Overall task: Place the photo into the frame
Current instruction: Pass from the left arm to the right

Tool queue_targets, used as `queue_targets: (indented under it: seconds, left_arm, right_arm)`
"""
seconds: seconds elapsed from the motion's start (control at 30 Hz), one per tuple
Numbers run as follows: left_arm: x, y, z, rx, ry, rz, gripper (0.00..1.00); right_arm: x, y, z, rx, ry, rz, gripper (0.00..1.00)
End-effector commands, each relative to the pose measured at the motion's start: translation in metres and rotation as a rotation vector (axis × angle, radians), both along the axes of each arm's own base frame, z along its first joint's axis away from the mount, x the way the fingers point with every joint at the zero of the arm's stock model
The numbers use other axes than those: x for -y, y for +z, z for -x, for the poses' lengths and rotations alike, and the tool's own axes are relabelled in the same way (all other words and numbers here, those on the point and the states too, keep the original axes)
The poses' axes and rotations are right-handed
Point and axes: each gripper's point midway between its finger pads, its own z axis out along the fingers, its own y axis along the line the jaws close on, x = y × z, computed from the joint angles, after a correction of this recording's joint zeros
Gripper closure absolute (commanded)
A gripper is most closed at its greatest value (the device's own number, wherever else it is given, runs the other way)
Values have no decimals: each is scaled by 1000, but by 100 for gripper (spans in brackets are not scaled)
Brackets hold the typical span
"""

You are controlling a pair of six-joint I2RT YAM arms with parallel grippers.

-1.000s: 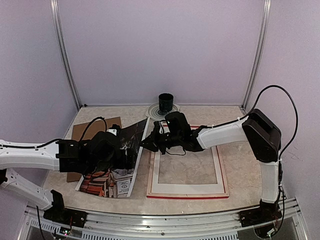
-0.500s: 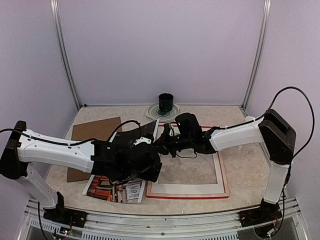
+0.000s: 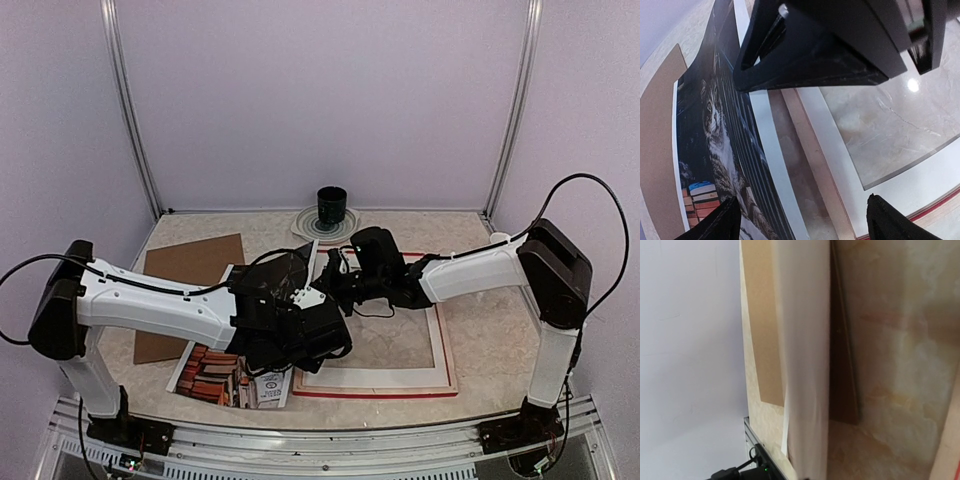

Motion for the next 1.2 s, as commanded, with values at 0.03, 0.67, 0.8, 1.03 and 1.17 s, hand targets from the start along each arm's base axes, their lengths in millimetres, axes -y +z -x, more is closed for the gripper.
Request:
queue_targets:
  seconds: [0.03, 0.67, 0.8, 1.03, 1.17]
  left_arm:
    - [-11, 1, -1, 43, 16, -113, 22]
    - [-11, 7, -2, 74, 28, -159, 61]
    - [-12, 8, -2, 74, 31, -161, 70]
    - [-13, 11, -2, 67, 40, -150, 83]
    - [-13, 12, -2, 63, 43, -143, 89]
  right_arm:
    - [1, 10, -1, 7, 5, -29, 100]
    - [-1, 6, 0, 0, 15, -26, 100]
    - [0, 6, 0, 1, 14, -25, 100]
    - [1, 10, 1, 5, 14, -30, 97]
    - [0, 13, 1, 11, 17, -36, 93]
